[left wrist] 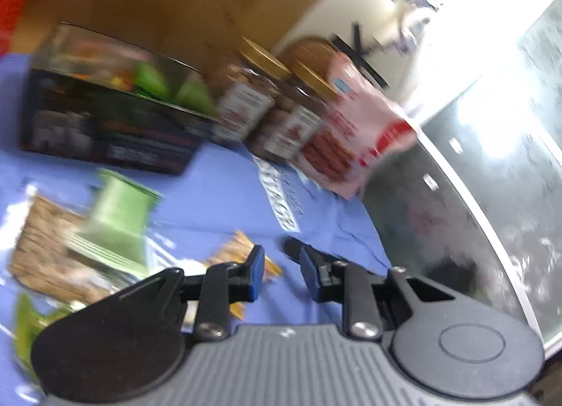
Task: Organize snacks
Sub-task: 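Reach the left gripper toward the yellow peanut bag, then grasp the yellow peanut bag with the left gripper, then carry the yellow peanut bag into the black tin box and release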
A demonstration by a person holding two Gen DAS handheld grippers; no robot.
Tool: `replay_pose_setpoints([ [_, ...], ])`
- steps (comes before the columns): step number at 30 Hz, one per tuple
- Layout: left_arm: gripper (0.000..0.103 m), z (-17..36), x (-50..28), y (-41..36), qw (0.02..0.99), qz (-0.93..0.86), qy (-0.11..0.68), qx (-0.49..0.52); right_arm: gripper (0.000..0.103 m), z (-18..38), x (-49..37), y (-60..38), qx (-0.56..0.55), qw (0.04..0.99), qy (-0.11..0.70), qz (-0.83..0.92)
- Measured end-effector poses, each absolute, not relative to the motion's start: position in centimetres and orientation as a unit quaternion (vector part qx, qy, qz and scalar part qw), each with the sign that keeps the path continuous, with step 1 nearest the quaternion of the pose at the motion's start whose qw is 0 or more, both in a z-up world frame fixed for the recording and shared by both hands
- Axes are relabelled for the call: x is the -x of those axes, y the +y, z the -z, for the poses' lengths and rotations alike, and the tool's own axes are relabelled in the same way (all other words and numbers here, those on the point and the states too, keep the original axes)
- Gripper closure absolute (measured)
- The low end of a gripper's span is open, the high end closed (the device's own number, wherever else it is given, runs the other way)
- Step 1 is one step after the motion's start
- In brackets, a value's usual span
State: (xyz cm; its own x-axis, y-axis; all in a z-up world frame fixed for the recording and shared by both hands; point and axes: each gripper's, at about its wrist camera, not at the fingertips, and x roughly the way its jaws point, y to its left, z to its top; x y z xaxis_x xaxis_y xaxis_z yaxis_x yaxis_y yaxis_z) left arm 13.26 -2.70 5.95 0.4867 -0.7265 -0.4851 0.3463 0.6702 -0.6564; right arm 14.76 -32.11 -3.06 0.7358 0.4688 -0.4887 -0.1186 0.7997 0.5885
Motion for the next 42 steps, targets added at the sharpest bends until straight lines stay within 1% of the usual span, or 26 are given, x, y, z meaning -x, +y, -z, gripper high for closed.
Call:
replay_pose_setpoints([
  [1,0.08,-5.8,-12.8,-3.4,0.827,0.324,0.393,0.239,0.063,3.3,-15.4,-31.8,-0.268,0.885,0.336,-0.177],
  [2,0.08,-5.5,-12.4,-3.9,0.828,0.321,0.396,0.234,0.066,3.4,-15.8,-31.4,-0.262,0.881,0.347,-0.188],
  [3,0.08,-5.1,-11.9,-4.2,0.832,0.312,0.399,0.226,0.073,3.6,-15.7,-31.0,-0.254,0.878,0.355,-0.196],
  [5,0.08,-4.4,-11.0,-4.5,0.841,0.289,0.406,0.211,0.077,3.7,-15.0,-30.4,-0.243,0.879,0.354,-0.208],
  [8,0.08,-3.1,-9.9,-4.0,0.844,0.269,0.417,0.202,0.091,3.5,-13.6,-31.4,-0.266,0.873,0.347,-0.218],
  [9,0.078,-2.6,-9.6,-3.8,0.844,0.266,0.42,0.2,0.095,3.4,-13.1,-31.9,-0.279,0.868,0.344,-0.224],
  [11,0.077,-1.9,-9.2,-3.2,0.842,0.263,0.424,0.204,0.096,3.4,-11.4,-32.6,-0.291,0.868,0.333,-0.227],
  [14,0.076,-1.3,-9.1,-2.7,0.832,0.268,0.434,0.217,0.096,3.3,-8.6,-33.9,-0.305,0.866,0.329,-0.221],
  [16,0.07,-1.3,-9.0,-2.8,0.827,0.277,0.436,0.223,0.096,3.1,-6.9,-35.0,-0.313,0.866,0.326,-0.215],
  [19,0.068,-1.6,-8.8,-4.4,0.817,0.312,0.434,0.215,0.096,2.9,-4.6,-36.5,-0.31,0.876,0.318,-0.188],
  [22,0.065,-1.1,-9.0,-6.4,0.794,0.348,0.451,0.214,0.086,3.0,-2.9,-37.4,-0.299,0.885,0.314,-0.168],
  [24,0.064,-0.6,-9.1,-7.5,0.786,0.353,0.462,0.208,0.065,3.4,-2.3,-37.7,-0.306,0.884,0.313,-0.164],
  [26,0.06,0.2,-9.4,-8.2,0.773,0.358,0.476,0.217,0.06,3.7,-2.1,-37.5,-0.305,0.886,0.31,-0.162],
  [29,0.06,1.1,-9.9,-8.7,0.762,0.361,0.483,0.235,0.06,3.8,-2.8,-36.7,-0.29,0.891,0.31,-0.163],
  [30,0.064,1.2,-10.1,-8.8,0.761,0.362,0.482,0.239,0.06,3.8,-2.8,-36.6,-0.281,0.894,0.307,-0.166],
  [31,0.069,1.3,-10.2,-9.0,0.762,0.36,0.483,0.238,0.063,3.7,-2.9,-36.1,-0.267,0.897,0.308,-0.17],
  [32,0.072,1.4,-10.3,-9.1,0.762,0.358,0.484,0.237,0.072,3.7,-3.0,-35.6,-0.249,0.901,0.31,-0.175],
  [33,0.076,1.4,-10.4,-9.1,0.762,0.357,0.486,0.236,0.076,3.7,-2.9,-35.1,-0.235,0.906,0.308,-0.172],
  [34,0.078,1.3,-10.3,-9.1,0.763,0.358,0.485,0.234,0.076,3.6,-2.9,-34.9,-0.228,0.909,0.305,-0.17],
  [36,0.079,0.6,-9.9,-8.9,0.77,0.362,0.475,0.224,0.081,3.4,-2.9,-35.2,-0.235,0.908,0.302,-0.173],
  [39,0.08,-1.3,-9.7,-7.8,0.784,0.369,0.447,0.223,0.082,2.1,-3.8,-35.1,-0.249,0.906,0.284,-0.189],
  [42,0.08,-3.7,-10.8,-5.9,0.802,0.362,0.415,0.232,0.082,-0.2,-5.8,-33.5,-0.235,0.912,0.26,-0.213],
])
